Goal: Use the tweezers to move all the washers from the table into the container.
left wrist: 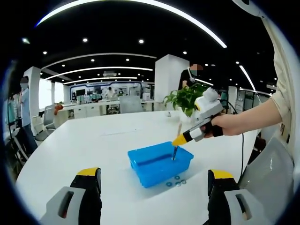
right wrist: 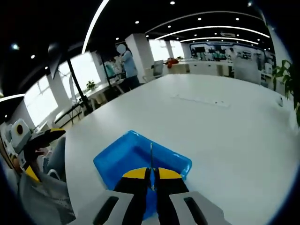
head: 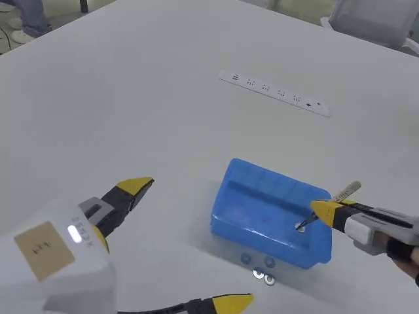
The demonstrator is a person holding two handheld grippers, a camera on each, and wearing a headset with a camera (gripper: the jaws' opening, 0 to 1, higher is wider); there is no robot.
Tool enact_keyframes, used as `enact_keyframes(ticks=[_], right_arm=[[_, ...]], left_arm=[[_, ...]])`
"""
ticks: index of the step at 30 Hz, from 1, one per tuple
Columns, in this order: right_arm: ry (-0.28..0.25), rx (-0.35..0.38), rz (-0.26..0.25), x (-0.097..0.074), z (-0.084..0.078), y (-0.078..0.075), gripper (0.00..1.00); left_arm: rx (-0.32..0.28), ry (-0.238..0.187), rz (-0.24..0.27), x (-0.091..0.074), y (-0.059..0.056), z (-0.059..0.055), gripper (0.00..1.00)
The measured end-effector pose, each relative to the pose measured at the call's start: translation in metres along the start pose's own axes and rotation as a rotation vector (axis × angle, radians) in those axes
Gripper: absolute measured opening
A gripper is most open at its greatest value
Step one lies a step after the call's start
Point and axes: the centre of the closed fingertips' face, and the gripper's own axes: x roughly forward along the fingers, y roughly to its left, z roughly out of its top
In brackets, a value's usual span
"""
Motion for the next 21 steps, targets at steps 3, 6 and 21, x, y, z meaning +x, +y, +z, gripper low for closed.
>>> enact_keyframes(ticks=[3,6,21], right_arm=[[0.010,-0.007,-0.002,0.0031,-0.0024,-0.0012,0.03],[0.009,-0.001,-0.006,0.0046,-0.0033,-0.0023,0.03],[0.003,-0.028,-0.004,0.0049,-0.0059,-0.0052,0.03]], left_arm=[[-0.001,-0.006,-0.001,-0.0004,-0.0001,0.0014,0.96],[-0.003,0.003,-0.006,-0.0003,-0.0010,0.0000,0.96],[-0.022,0.046,-0.010,0.0016,-0.0008,-0.0072,0.95]])
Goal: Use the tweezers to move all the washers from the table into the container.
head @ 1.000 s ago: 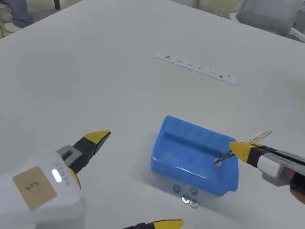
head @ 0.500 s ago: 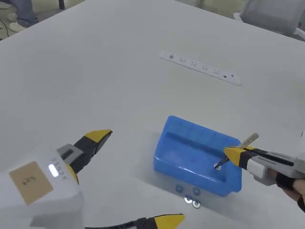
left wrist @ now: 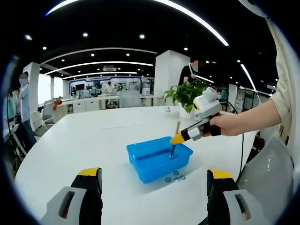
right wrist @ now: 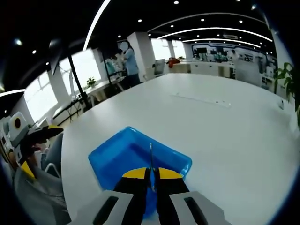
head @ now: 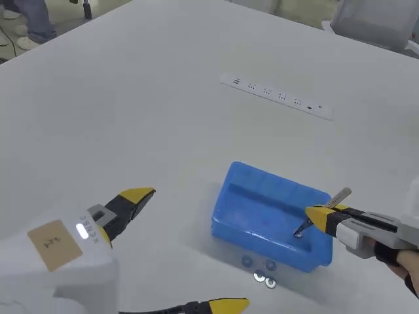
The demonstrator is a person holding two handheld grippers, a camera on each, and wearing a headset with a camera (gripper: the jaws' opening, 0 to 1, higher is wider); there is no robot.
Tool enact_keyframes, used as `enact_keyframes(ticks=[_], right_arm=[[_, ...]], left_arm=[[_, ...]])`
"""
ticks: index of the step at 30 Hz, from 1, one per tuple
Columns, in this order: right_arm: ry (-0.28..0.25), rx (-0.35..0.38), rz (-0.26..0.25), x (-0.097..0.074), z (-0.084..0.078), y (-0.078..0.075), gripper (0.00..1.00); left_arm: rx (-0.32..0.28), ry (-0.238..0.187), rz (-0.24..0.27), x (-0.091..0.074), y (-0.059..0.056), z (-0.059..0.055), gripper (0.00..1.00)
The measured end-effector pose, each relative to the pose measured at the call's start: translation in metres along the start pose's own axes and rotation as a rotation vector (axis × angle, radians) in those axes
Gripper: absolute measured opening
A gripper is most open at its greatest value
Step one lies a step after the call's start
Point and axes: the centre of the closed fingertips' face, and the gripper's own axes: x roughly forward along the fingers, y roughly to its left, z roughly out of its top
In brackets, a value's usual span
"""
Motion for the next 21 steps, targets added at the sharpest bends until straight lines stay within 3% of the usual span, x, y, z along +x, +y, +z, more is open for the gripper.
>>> enact_keyframes(ticks=[10,21], right_arm=[[-0.050,-0.008,0.021,-0.012,0.014,0.010,0.03],[-0.128,-0.031,0.083,-0.046,0.028,0.043,0.03]], left_arm=[[-0.017,-0.003,-0.007,0.001,-0.001,0.000,0.94],[-0.017,-0.003,-0.014,0.001,-0.002,0.000,0.93]])
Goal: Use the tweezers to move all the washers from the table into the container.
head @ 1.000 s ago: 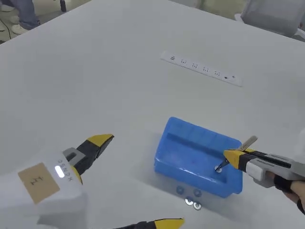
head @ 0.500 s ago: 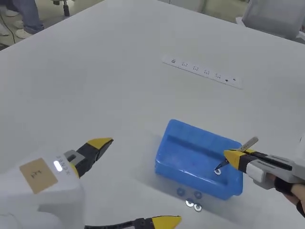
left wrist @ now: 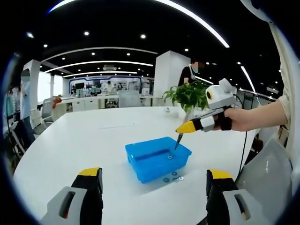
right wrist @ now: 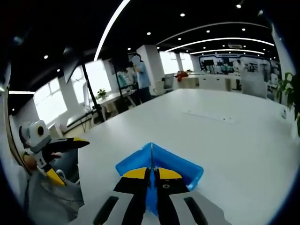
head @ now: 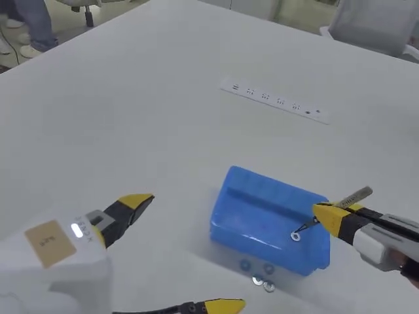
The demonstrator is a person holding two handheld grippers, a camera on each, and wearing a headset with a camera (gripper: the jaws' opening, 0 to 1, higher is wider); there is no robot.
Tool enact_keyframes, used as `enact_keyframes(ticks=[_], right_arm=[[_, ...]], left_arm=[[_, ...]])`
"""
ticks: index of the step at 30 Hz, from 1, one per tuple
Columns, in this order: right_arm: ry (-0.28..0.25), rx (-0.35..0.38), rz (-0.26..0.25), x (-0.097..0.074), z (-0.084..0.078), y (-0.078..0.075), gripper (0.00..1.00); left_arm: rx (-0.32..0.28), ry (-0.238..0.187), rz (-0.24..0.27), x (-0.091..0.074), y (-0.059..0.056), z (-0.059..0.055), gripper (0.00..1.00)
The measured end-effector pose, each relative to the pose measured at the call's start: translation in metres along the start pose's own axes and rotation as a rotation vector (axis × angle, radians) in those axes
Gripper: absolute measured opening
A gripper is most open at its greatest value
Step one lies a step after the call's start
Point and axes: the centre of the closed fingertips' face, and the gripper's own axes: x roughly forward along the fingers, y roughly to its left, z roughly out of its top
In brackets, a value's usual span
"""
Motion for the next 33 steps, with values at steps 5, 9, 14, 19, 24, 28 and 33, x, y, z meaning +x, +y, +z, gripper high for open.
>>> enact_keyframes(ticks=[5,9,14,19,24,28,33], right_arm=[[-0.025,0.011,0.023,-0.011,0.002,0.015,0.03],[-0.025,0.002,0.049,-0.014,-0.002,0.027,0.03],[-0.002,-0.009,0.083,-0.010,-0.016,0.037,0.03],[0.041,-0.014,0.090,-0.001,-0.032,0.038,0.03],[0.085,-0.009,0.109,0.008,-0.049,0.041,0.03],[0.119,-0.022,0.116,0.013,-0.059,0.042,0.03],[0.144,-0.054,0.120,0.018,-0.067,0.039,0.03]], left_arm=[[0.008,0.010,-0.009,0.001,-0.002,-0.002,0.93],[0.007,0.010,-0.012,0.001,-0.003,-0.002,0.93],[0.011,0.011,-0.013,0.000,-0.003,-0.002,0.93],[0.007,0.012,-0.011,0.001,-0.003,-0.003,0.93],[0.006,0.011,-0.010,0.001,-0.002,-0.003,0.93],[0.005,0.014,-0.009,0.001,-0.002,-0.004,0.93],[0.004,0.017,-0.009,0.001,-0.001,-0.004,0.93]])
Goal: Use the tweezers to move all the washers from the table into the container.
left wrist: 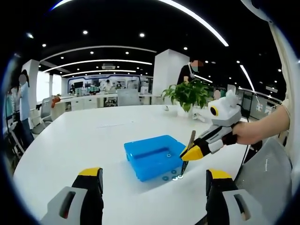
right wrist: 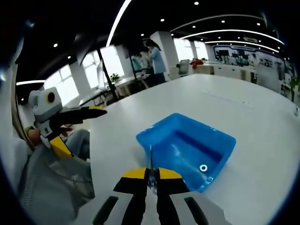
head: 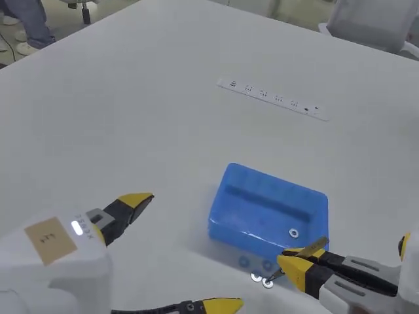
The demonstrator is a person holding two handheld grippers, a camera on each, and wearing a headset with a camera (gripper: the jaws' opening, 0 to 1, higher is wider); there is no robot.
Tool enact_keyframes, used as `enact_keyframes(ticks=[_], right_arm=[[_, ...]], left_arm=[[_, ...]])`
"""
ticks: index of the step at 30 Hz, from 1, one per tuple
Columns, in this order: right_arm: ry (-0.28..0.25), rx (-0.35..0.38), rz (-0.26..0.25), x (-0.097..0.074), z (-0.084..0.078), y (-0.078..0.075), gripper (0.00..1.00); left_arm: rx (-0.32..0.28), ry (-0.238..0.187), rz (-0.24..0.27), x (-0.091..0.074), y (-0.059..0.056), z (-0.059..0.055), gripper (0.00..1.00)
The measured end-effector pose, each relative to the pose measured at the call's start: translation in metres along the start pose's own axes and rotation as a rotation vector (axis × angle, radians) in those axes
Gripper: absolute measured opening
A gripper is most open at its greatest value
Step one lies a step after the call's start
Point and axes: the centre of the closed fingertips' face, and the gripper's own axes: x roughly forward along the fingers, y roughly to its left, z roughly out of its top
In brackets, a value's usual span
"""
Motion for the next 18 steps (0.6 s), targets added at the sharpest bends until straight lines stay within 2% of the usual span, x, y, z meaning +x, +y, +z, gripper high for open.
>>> enact_keyframes(ticks=[3,10,13,18], right_arm=[[0.019,-0.030,-0.006,0.002,-0.003,-0.002,0.04],[0.042,-0.045,0.003,0.003,-0.009,0.000,0.04],[0.036,-0.057,0.008,0.003,-0.008,0.002,0.04],[0.054,-0.131,0.029,0.003,-0.010,0.009,0.04]], left_arm=[[0.002,0.004,-0.003,0.000,-0.001,-0.001,0.93],[0.001,0.005,-0.003,0.000,-0.001,0.000,0.92],[0.003,0.007,-0.005,0.000,-0.001,-0.001,0.92],[0.005,0.008,-0.006,0.000,-0.001,0.000,0.92]])
